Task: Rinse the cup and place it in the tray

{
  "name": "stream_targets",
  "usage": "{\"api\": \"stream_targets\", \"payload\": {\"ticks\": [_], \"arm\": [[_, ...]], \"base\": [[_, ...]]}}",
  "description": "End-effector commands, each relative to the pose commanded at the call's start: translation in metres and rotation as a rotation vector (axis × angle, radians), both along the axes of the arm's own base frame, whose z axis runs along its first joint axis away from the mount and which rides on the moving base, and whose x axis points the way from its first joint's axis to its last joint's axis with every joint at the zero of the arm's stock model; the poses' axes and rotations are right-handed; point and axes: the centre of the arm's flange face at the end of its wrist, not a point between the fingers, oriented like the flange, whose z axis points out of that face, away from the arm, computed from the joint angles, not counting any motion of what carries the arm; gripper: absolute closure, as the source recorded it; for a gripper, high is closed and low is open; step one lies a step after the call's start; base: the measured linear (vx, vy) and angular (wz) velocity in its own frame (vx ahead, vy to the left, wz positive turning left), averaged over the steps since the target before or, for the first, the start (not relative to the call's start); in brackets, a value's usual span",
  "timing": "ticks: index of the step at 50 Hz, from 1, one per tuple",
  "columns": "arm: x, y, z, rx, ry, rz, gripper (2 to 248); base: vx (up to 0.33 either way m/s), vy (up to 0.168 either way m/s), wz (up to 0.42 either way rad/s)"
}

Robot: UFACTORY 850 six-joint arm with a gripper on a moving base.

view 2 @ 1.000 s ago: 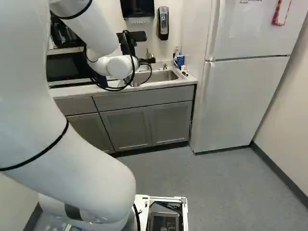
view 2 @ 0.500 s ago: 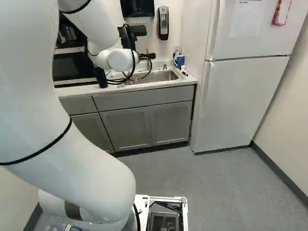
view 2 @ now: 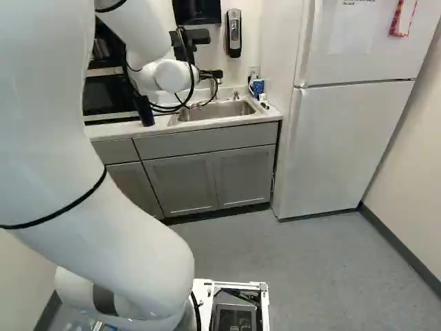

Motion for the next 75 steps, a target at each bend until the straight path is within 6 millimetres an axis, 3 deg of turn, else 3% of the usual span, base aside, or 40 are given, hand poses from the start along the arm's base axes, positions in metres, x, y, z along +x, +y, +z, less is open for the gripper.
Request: {"api": "stream_targets", "payload": {"ticks": [75], "arm": [[0.0054, 0.0000, 0.0044, 0.000, -0.008, 0.000, 3]], "base": [[0.012, 0.000, -0.013]]}}
